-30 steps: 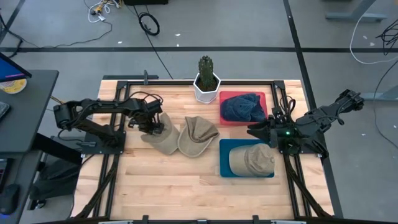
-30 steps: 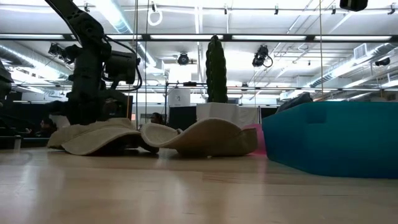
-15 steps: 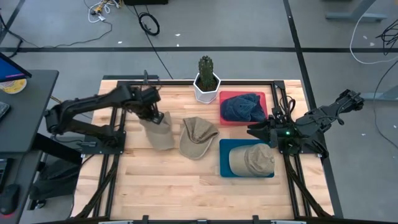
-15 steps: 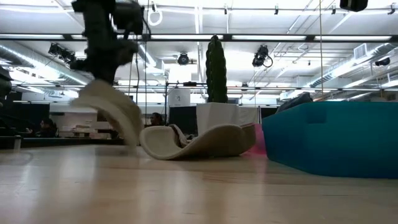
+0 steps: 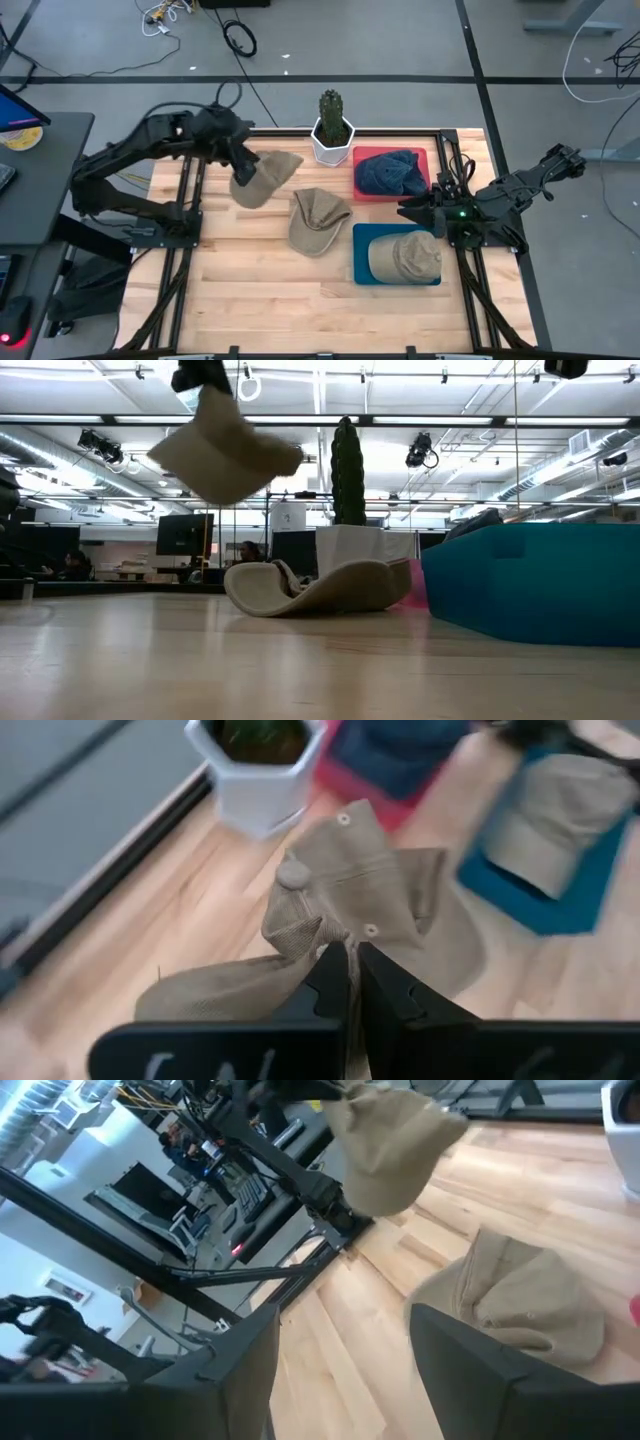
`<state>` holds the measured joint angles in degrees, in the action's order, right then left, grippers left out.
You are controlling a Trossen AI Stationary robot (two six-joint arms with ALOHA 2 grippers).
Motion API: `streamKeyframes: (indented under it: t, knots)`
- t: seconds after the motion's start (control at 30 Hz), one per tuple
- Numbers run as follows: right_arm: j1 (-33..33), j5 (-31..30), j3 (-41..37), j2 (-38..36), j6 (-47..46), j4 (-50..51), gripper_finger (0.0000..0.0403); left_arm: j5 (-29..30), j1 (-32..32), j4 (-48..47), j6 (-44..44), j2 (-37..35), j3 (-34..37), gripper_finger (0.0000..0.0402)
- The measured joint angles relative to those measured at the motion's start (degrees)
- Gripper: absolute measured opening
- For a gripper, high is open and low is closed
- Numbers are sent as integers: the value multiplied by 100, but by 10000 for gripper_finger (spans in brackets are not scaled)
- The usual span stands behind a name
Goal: Pick & Place hat
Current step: Put the left brown cap into the blue bin
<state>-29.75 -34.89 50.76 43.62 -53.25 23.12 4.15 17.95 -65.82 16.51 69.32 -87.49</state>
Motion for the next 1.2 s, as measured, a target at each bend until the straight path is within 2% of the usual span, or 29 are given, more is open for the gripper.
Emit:
streamKeyframes:
  t: [0.13,0.33,0.8,1.03,1.2]
  knots:
    - [176,-108,0,2,801,-330,227,2,-325,74,-401,0,-363,9]
    - [580,56,0,2,2125,-1064,227,12,-843,733,-699,6,-401,9]
    - [2049,2500,0,81,2409,-1267,227,-446,-1945,2134,-827,630,-401,9]
    - [2600,4204,-4,687,2241,-1476,228,-695,-2238,2737,-996,1005,-401,9]
    - [2878,4583,-4,1087,2280,-1878,260,-696,-2345,2774,-972,1138,-401,9]
